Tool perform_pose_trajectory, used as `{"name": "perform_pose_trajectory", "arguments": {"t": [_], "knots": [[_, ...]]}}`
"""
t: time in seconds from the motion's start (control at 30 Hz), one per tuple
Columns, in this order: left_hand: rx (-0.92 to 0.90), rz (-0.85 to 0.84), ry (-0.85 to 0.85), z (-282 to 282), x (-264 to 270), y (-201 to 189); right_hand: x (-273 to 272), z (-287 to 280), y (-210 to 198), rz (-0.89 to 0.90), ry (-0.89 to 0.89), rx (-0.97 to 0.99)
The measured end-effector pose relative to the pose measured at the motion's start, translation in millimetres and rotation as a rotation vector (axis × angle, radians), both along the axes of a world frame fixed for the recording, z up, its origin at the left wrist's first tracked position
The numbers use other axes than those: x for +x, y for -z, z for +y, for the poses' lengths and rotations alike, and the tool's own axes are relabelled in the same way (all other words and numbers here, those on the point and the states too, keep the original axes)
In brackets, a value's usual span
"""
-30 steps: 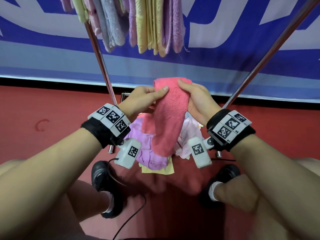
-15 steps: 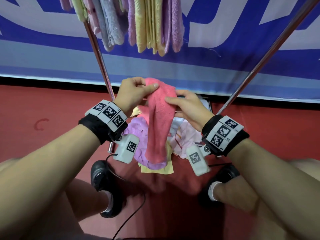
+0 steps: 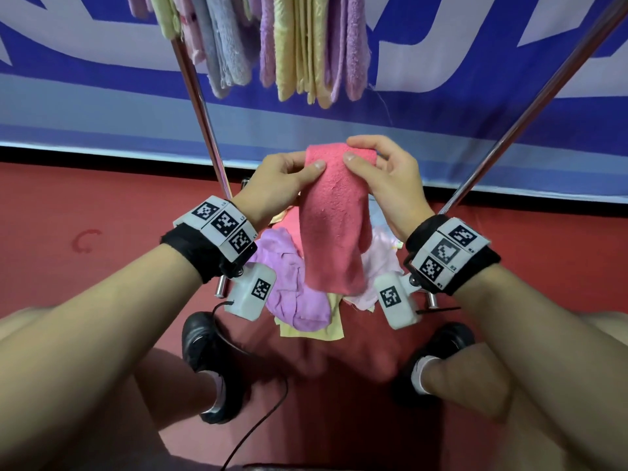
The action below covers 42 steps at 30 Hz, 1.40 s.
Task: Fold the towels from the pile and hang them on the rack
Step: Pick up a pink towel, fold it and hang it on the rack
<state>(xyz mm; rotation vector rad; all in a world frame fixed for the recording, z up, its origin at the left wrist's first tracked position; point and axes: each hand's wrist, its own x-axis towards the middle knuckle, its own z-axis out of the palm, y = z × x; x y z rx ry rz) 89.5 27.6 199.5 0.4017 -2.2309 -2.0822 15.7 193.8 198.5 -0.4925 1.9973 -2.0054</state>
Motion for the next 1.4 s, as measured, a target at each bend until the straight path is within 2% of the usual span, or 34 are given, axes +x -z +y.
{"name": "perform_pose_trajectory", "arguments": {"t": [0.13,0.27,0.33,0.43,0.53,0.6,0.7,0.83,0.93,1.1,1.2,1.27,1.4], "knots": [[-0.038,0.085,-0.029,-3,-1,0,-2,0,0,0.102,-0.011,0.066],[0.077,0.092,-0.048,-1,-3,-3,-5,0,2,0.137,-0.023,0.077],[0.109,0.059,-0.048,1,-4,-2,-5,0,2,0.133,-0.025,0.066],[0.045,-0.043,-0.032,4,-3,-1,-1,-2,4,0.100,-0.034,0.047],[-0.051,-0.161,0.056,7,-3,1,0,-3,7,0.095,-0.008,0.039],[-0.021,-0.209,0.146,7,-1,0,-2,-2,7,0.083,0.019,0.036],[0.053,-0.208,0.222,4,1,2,-7,0,4,0.054,0.072,0.016],[0.053,-0.157,0.094,2,0,3,-11,4,-1,0.155,0.038,0.104],[0.082,-0.130,0.053,2,-2,0,-13,7,-5,0.179,0.028,0.087],[0.106,-0.107,0.119,4,-2,0,-13,4,-5,0.102,-0.012,0.064],[0.071,-0.130,0.102,6,-2,1,-14,2,1,0.096,-0.024,0.052],[0.128,-0.158,0.094,4,-3,2,-18,4,0,0.099,-0.035,0.040],[0.114,-0.223,0.238,6,0,-6,-28,8,-3,0.071,-0.069,0.022]]}}
